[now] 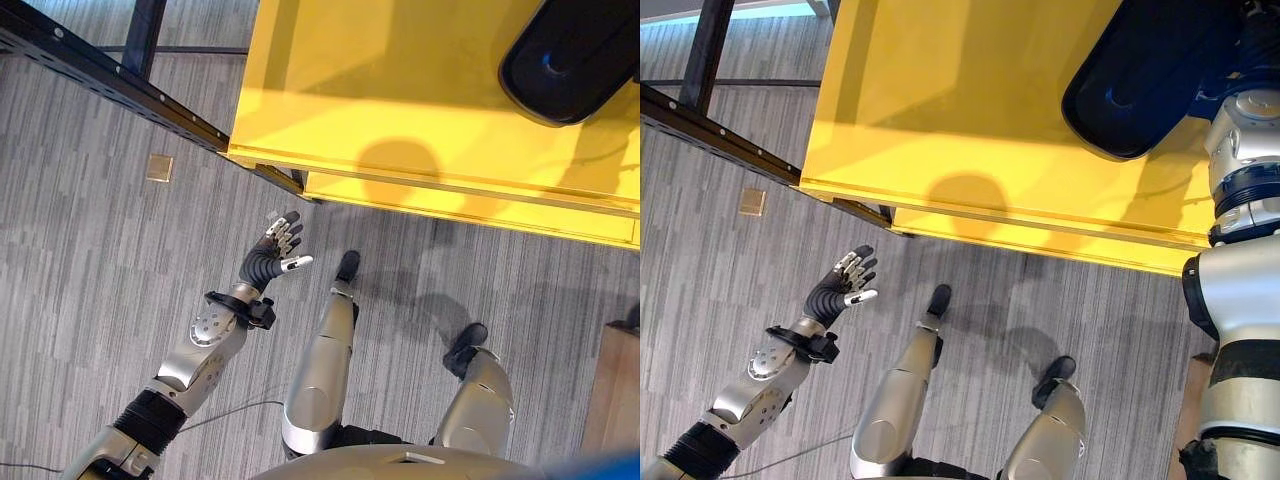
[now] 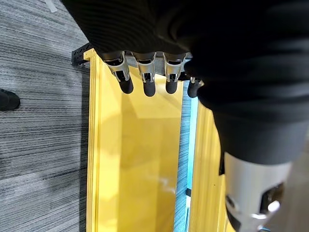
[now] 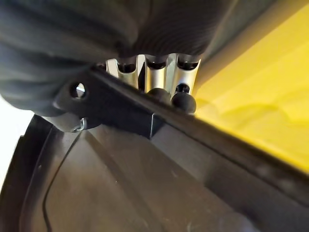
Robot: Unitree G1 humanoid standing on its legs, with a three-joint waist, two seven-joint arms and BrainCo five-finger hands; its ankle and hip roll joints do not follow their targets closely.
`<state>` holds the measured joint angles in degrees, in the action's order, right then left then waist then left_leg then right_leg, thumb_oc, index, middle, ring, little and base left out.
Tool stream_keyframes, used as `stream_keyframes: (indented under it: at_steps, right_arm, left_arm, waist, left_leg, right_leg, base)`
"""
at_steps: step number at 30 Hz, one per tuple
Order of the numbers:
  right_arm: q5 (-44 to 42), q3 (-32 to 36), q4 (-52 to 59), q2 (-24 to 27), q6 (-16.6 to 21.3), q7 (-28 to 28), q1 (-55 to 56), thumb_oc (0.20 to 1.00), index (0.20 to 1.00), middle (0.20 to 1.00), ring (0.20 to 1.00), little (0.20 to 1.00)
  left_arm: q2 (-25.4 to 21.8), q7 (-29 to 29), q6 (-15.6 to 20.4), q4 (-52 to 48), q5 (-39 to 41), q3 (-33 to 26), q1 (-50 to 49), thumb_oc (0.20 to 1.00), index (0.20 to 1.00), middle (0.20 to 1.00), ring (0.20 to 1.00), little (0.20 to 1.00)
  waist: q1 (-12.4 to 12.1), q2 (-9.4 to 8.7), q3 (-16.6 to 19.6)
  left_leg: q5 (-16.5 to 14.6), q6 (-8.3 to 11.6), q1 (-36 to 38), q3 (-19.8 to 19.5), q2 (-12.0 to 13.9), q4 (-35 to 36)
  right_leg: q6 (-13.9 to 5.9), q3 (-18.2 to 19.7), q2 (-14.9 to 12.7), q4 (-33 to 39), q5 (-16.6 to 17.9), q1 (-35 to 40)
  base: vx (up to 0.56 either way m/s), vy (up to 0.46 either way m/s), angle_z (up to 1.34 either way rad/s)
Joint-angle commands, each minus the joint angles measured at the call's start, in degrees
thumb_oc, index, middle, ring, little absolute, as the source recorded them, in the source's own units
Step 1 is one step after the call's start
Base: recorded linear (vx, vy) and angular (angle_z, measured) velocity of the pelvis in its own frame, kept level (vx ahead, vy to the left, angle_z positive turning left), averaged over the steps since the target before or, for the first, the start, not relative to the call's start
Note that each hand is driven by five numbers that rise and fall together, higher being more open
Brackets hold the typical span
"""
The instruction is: Move parts from the plastic box to the shelf.
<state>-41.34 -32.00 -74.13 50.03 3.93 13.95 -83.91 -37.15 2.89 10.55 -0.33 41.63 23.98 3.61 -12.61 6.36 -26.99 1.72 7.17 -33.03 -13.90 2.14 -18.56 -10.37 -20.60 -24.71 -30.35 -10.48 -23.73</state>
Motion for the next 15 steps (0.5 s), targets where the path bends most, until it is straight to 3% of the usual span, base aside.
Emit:
stream_keyframes:
  at_steps: [1, 15]
  right_arm:
    - [2.77, -3.16, 1.68, 3.2, 3.33, 1.16, -5.97, 0.2, 0.2, 0.2, 0.2, 0.2]
    - [5.34, -5.57, 1.92, 1.56, 3.25, 0.93, -7.15, 0.2, 0.2, 0.2, 0.2, 0.2]
  left_arm:
    - [-0.26, 0.64, 3.35, -0.34, 0.29, -0.22, 1.96, 1.0, 1.0, 1.0, 1.0, 1.0]
    - [0.17, 1.33, 4.05, -0.45, 0.17, -0.26, 2.2, 1.0, 1.0, 1.0, 1.0, 1.0]
  waist:
    - [-0.41, -1.06, -0.03]
    - [-0.7, -1.01, -1.07]
  left_leg:
    - [0.0, -3.42, -3.87, 3.62, -0.36, -2.6]
    - [0.16, -3.52, -4.46, 3.69, -0.53, -2.75]
  right_leg:
    - [4.28, 1.33, 4.63, -1.47, -0.18, 2.34]
    - [4.39, 1.46, 4.47, -2.0, -0.21, 1.67]
  base:
    - [-0.01, -0.004, 0.07]
    - [0.0, 0.002, 0.01]
